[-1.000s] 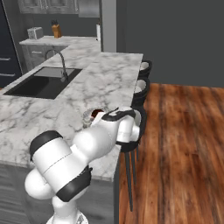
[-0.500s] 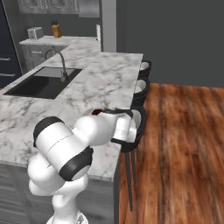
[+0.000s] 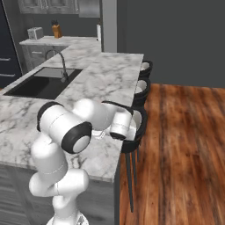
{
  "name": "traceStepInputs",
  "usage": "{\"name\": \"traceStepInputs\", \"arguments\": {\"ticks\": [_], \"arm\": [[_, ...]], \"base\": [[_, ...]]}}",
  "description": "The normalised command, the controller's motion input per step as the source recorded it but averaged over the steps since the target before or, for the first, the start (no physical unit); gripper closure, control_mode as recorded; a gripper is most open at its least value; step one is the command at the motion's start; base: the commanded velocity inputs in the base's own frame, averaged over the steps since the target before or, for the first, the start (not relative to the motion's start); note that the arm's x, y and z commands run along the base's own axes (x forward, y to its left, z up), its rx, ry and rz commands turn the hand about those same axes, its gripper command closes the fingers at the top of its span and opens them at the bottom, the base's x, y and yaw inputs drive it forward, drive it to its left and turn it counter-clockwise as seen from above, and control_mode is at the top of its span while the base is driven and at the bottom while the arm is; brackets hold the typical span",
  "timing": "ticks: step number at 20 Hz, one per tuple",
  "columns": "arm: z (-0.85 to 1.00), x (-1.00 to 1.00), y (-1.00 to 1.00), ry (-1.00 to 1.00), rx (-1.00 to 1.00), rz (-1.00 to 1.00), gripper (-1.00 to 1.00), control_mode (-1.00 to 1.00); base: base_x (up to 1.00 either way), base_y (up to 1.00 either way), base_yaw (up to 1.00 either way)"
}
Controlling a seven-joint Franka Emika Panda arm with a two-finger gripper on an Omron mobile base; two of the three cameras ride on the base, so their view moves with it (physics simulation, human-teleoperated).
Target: Retrieve the shaker from the cabinet and place it next the steak on a plate on the dining table.
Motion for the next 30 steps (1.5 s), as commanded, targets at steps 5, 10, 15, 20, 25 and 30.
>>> {"name": "traceStepInputs", "arguments": {"ticks": [5, 10, 15, 20, 25, 30], "arm": [[-0.29, 0.32, 0.0, 0.0, 0.0, 0.0, 1.0, -1.0], [-0.41, 0.4, 0.0, 0.0, 0.0, 0.0, 1.0, -1.0], [-0.27, 0.44, 0.0, 0.0, 0.0, 0.0, 1.0, -1.0], [-0.32, 0.58, 0.0, 0.0, 0.0, 0.0, 1.0, -1.0], [-0.44, 0.56, 0.0, 0.0, -0.02, 0.0, 1.0, -1.0], [-0.41, 0.55, 0.0, -0.01, -0.01, 0.0, 1.0, -1.0]], "base": [[0.0, 0.0, 0.0], [0.0, 0.0, 0.0], [0.0, 0.0, 0.0], [0.0, 0.0, 0.0], [0.0, 0.0, 0.0], [0.0, 0.0, 0.0]]}}
